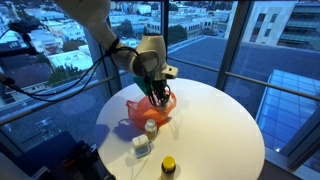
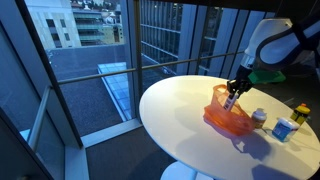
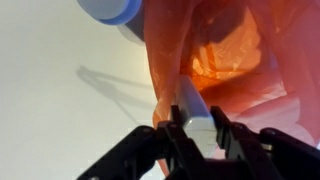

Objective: Put the white lotion bottle in the plastic bag

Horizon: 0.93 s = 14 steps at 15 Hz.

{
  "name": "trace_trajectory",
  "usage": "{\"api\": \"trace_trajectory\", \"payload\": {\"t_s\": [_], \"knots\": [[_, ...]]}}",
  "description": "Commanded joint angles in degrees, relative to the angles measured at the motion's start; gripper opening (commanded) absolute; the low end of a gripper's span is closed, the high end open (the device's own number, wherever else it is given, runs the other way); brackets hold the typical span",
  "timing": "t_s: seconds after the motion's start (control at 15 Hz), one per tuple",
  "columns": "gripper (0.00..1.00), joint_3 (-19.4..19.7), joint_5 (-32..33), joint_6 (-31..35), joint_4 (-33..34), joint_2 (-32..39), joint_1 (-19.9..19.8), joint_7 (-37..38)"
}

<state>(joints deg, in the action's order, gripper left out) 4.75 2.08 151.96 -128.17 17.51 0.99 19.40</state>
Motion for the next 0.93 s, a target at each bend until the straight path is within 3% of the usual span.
{"api": "trace_trajectory", "payload": {"t_s": [0.0, 0.87], "knots": [[0.11, 0.38, -1.13, -0.38, 2.98, 2.19, -0.73, -1.95], [0.11, 1.67, -2.29, -8.16, 8.76, 4.66, -2.73, -1.33]]}}
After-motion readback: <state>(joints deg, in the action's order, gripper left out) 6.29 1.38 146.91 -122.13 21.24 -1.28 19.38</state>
